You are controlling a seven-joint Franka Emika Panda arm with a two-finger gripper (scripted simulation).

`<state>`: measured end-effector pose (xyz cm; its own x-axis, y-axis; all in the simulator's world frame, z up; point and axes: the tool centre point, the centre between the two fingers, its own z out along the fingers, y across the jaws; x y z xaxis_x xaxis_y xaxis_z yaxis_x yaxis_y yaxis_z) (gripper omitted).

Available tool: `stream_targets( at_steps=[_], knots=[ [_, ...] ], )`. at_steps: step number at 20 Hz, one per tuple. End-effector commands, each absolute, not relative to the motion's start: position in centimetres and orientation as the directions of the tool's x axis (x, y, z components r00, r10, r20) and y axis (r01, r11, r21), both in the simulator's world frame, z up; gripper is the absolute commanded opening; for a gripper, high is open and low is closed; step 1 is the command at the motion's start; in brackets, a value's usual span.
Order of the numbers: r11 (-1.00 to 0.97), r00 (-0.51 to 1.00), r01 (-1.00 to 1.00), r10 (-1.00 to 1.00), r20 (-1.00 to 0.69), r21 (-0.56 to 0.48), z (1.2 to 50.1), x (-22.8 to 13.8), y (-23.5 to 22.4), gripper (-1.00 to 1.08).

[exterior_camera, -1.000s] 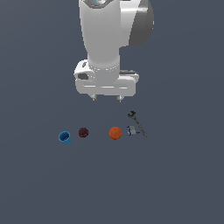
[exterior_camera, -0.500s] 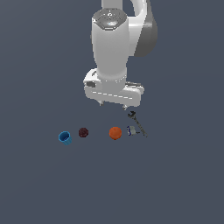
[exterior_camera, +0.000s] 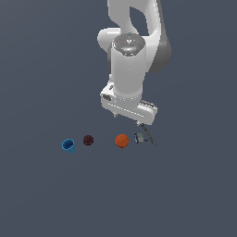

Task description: Pick up a designated object from a clutter of objects.

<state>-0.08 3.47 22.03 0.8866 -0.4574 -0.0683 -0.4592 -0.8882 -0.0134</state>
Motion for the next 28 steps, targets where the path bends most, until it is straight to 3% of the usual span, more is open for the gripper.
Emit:
stream_targets(
  at_steps=[1, 28],
  knots=[
    [-0.86, 0.858, -0.511, -0.509, -0.068, -0.012, 21.0, 0.0, 4.2, 1.0],
    [-0.398, 0.398, -0.917, -0.917, -0.035, 0.01, 10.5, -1.4, 10.9, 1.0]
  ],
)
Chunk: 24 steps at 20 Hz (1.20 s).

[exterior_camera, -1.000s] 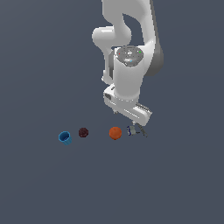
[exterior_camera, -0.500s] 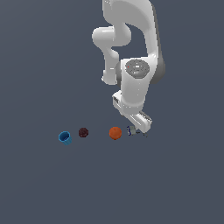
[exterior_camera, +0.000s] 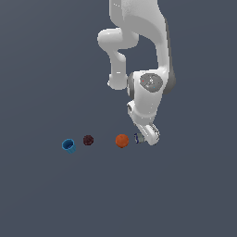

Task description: Pick up a designated object from a clutter of objects.

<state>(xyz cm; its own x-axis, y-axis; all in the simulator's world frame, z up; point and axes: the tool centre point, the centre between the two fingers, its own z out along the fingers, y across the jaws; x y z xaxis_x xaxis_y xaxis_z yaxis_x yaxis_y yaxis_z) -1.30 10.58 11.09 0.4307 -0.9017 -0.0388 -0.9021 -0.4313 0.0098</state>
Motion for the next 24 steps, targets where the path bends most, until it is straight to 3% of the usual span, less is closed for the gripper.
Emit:
stream_targets(
  at_steps=[1, 13, 24],
  knots=[
    [-0.377, 0.376, -0.926, -0.926, -0.032, 0.01, 10.2, -1.5, 11.1, 1.0],
    [-0.174, 0.174, -0.985, -0.985, -0.006, 0.003, 7.0, -2.6, 12.6, 1.0],
    [-0.131, 0.131, -0.991, -0.991, 0.0, 0.001, 6.3, -2.9, 12.9, 1.0]
  ],
)
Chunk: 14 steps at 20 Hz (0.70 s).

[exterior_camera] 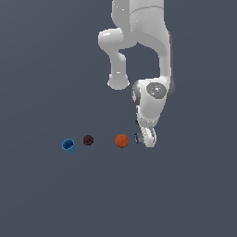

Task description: Pick up a designated object from a clutter of objects.

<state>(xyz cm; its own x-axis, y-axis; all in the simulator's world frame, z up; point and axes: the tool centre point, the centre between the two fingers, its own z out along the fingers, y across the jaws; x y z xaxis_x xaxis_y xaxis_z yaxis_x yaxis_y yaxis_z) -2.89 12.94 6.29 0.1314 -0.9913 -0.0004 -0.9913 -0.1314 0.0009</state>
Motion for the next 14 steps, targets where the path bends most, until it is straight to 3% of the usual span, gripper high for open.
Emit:
stream_targets(
  at_steps=[1, 14],
  knots=[
    [-0.131, 0.131, -0.991, -0.991, 0.0, 0.001, 6.2, -2.9, 12.9, 1.0],
    [-0.127, 0.127, -0.992, -0.992, 0.0, 0.0, 1.7, -3.0, 12.9, 1.0]
  ],
)
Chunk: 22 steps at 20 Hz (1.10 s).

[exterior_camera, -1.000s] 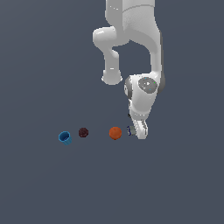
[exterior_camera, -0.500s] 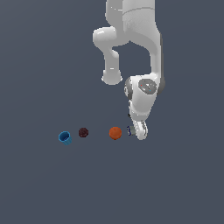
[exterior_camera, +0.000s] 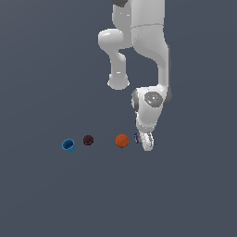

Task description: Pick up a designated object from a clutter of objects.

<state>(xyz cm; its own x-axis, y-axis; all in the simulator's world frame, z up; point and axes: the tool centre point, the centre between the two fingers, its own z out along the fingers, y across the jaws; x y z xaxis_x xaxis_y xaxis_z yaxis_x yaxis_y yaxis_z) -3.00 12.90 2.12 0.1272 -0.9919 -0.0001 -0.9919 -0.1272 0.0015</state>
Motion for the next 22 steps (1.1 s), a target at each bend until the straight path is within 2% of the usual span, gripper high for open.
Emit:
stream_targets(
  at_steps=[1, 4, 5, 22],
  knots=[
    [-0.127, 0.127, -0.992, -0.992, 0.0, 0.0, 1.5, -3.0, 12.9, 1.0],
    [-0.127, 0.127, -0.992, -0.992, 0.0, 0.0, 1.2, -3.0, 12.9, 1.0],
    [-0.127, 0.127, -0.992, -0.992, 0.0, 0.0, 1.2, -3.0, 12.9, -1.0],
    [-0.126, 0.126, -0.992, -0.992, -0.001, -0.001, 2.4, -3.2, 12.7, -1.0]
  ],
)
